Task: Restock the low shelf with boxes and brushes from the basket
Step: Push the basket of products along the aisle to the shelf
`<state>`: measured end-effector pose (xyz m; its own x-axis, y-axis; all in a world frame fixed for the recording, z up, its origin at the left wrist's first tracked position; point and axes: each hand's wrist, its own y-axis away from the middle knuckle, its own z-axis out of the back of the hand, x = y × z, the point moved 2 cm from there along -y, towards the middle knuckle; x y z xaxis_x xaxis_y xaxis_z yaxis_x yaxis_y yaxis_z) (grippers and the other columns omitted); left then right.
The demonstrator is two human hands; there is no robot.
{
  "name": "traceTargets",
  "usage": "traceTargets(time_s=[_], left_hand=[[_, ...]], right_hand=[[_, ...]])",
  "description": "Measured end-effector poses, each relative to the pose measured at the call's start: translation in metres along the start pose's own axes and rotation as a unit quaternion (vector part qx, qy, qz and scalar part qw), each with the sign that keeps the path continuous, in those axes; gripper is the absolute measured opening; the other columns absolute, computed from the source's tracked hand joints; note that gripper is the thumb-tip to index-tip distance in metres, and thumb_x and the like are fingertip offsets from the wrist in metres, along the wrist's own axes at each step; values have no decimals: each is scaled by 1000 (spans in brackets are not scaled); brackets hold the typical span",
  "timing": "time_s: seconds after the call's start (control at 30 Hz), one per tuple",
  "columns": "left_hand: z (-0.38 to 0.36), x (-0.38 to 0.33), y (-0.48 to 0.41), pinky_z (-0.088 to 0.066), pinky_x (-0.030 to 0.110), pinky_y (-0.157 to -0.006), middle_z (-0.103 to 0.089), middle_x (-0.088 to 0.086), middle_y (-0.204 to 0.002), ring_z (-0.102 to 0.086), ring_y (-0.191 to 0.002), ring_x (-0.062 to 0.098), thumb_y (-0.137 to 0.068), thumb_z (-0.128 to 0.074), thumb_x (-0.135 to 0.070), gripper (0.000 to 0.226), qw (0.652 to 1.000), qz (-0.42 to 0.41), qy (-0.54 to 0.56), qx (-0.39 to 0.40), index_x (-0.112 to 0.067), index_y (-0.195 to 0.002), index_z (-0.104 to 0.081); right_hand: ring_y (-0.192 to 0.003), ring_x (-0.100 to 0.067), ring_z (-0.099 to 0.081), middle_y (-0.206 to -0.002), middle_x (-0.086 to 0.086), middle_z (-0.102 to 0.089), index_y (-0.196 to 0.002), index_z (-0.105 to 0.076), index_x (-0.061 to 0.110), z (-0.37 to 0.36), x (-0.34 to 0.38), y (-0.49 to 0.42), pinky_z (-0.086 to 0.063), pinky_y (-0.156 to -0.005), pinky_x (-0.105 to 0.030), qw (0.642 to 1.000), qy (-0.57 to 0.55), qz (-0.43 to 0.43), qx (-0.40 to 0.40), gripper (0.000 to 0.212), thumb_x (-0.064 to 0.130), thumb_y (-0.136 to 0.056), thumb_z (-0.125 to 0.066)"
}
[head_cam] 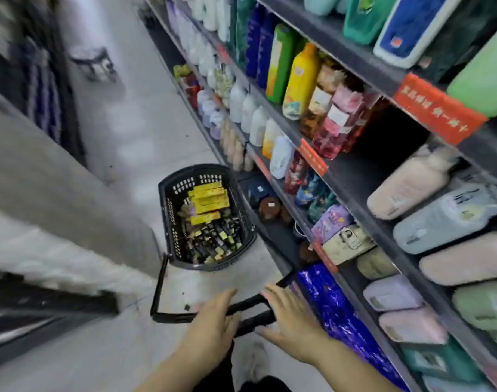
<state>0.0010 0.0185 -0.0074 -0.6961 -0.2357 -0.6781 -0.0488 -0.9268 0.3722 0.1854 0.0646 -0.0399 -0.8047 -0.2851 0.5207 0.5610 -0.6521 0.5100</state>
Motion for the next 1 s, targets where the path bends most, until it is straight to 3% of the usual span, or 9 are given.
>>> traceTargets(time_s=[0.1, 0.3, 0.53, 0.77, 1.0], left_hand=[[-25, 19, 3, -30, 14, -98, -47, -5, -139, -43, -125, 9, -97, -43, -31, 47, 998, -8, -36, 42, -23, -142, -33], [-31, 53, -2, -33, 19, -95, -54, -3, -132, -48, -120, 13, -97, -43, -34, 41, 996, 30, -76, 25, -20, -135, -44], [-17, 60, -22, -36, 24, -92, -62, -1, -113, -52, -108, 16, -98, -36, -43, 36, 990, -32, -110, 76, -18, -111, -59], [11, 63, -81, -34, 31, -85, -63, 5, -108, -52, -104, 23, -99, -27, -49, 45, 974, -47, -202, 93, -15, -105, -56], [78, 64, -171, -37, 34, -85, -64, 9, -108, -55, -103, 26, -99, -31, -47, 45, 983, -17, -168, 75, -12, -105, -58]], right_hand=[[-139, -17, -15, -150, 3, -22, -146, -24, 26, -17, 10, -15, -8, -114, -30, 994, 79, 38, 67, 71, 54, -87, -51], [-125, -21, -40, -129, 0, -51, -125, -48, 19, -18, 18, -29, -17, -111, -30, 980, 169, 68, 76, 39, 42, -94, -47], [-112, -25, -44, -117, -7, -53, -122, -50, 15, 14, 21, -45, -31, -91, -32, 974, 167, 113, 105, 35, 36, -94, -49], [-108, -23, -44, -114, -3, -51, -122, -48, 22, 53, 16, -102, -34, -90, -35, 968, 186, 134, 103, 32, 38, -94, -48], [-108, -23, -46, -113, -2, -54, -125, -47, 23, 112, 28, -195, -36, -92, -36, 971, 194, 104, 90, 35, 40, -94, -47]])
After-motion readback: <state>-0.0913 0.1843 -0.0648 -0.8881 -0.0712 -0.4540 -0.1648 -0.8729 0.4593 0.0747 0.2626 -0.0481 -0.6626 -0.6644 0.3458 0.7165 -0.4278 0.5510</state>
